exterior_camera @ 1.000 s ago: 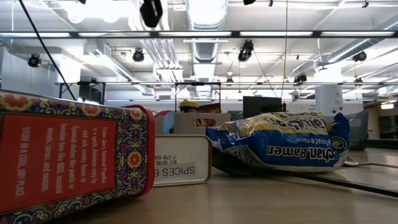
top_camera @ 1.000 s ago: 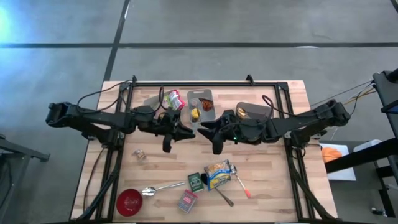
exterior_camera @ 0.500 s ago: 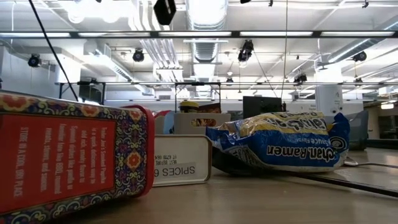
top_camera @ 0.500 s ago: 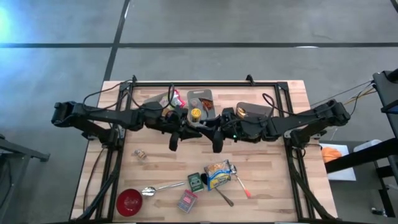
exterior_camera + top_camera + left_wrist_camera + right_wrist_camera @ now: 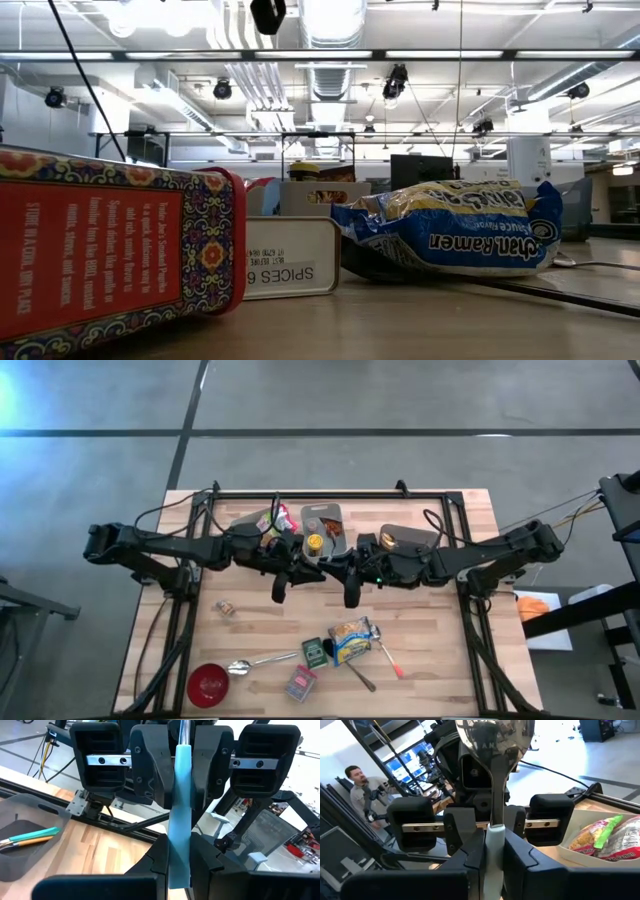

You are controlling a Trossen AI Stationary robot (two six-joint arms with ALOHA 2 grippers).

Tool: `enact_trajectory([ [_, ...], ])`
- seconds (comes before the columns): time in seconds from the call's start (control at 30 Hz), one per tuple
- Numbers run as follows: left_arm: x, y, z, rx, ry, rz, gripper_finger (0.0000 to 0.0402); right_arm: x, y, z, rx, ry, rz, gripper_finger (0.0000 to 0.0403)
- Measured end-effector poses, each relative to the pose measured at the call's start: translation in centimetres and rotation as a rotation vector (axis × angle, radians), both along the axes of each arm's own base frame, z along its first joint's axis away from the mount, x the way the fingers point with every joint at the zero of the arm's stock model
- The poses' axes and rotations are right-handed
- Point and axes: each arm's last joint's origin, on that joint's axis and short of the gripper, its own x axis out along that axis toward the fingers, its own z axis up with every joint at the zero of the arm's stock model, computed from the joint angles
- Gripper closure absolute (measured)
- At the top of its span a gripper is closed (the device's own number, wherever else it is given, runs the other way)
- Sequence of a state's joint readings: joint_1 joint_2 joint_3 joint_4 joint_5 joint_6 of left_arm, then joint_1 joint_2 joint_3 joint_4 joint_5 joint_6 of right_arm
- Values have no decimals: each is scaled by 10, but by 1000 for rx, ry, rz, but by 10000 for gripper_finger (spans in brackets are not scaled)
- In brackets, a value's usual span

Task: Pick & Place Food Item
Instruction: Put the light blue spoon into the black bin

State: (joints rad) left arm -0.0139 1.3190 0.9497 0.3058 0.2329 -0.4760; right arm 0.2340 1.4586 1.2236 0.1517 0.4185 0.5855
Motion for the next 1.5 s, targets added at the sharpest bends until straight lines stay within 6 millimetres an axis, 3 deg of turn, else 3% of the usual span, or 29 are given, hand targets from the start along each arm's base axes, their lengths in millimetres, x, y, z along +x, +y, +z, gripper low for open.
enact_trajectory([
  [0.1,0,0,0,-17,4,1,358,0,0,0,4,0,8,371],
  [0.4,0,1,2,-79,7,21,176,-14,-4,10,12,16,23,371],
  [0.6,-6,1,3,-128,59,25,110,-37,-25,16,46,118,-60,371],
  [0.9,-16,0,-11,-179,273,18,100,-88,-77,3,125,477,-214,371],
  [1.07,-21,0,-16,-179,341,17,100,-105,-104,-11,167,683,-261,371],
  [1.37,-22,0,-14,-179,333,16,100,-111,-139,-36,15,985,-223,371],
  [1.5,-23,0,-14,-179,339,17,100,-112,-148,-59,22,1130,-218,371],
])
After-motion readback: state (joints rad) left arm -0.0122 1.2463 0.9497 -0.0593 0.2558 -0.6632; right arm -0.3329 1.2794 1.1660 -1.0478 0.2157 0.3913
